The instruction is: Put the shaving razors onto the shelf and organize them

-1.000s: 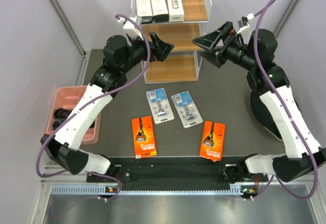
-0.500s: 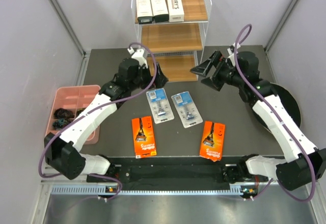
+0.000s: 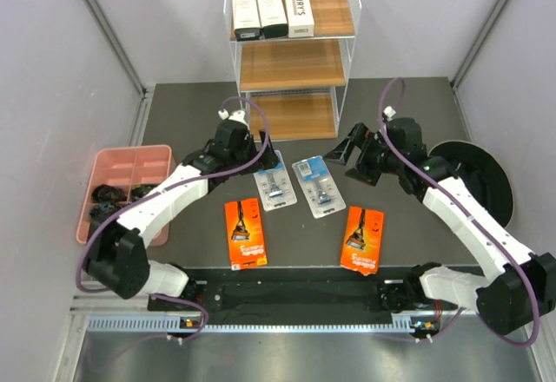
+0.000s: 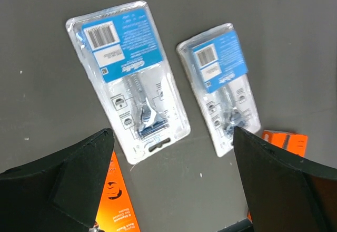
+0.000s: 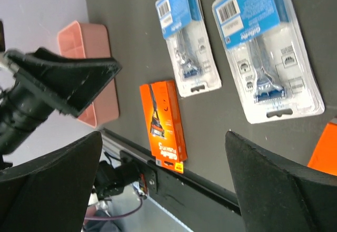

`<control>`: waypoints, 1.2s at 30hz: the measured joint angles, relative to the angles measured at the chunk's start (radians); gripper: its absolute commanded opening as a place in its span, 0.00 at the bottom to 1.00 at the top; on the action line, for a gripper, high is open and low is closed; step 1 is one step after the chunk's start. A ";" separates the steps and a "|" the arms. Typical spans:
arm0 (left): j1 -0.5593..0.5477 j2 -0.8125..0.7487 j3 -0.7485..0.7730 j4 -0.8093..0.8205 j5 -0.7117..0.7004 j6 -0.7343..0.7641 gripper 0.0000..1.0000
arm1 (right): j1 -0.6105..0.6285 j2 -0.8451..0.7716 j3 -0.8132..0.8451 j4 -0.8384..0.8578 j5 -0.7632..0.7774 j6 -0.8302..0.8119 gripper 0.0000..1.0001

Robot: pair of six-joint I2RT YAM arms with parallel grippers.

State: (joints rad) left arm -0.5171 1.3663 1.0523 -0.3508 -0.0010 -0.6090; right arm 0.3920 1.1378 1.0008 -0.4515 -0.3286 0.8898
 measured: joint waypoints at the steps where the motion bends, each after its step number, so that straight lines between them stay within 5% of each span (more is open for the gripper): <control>1: 0.000 0.016 0.000 -0.002 -0.007 -0.006 0.97 | 0.007 0.000 -0.008 -0.001 0.003 0.000 0.99; 24: -0.040 0.345 0.014 -0.024 -0.047 -0.115 0.66 | 0.053 0.004 -0.047 0.007 0.023 -0.011 0.99; 36: -0.066 0.393 0.067 0.034 -0.124 -0.166 0.56 | 0.053 0.004 -0.072 0.015 0.022 -0.018 0.99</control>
State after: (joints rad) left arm -0.5827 1.7596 1.1194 -0.3168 -0.1253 -0.7753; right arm 0.4450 1.1416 0.9287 -0.4366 -0.3065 0.8715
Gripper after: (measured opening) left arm 0.575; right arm 0.987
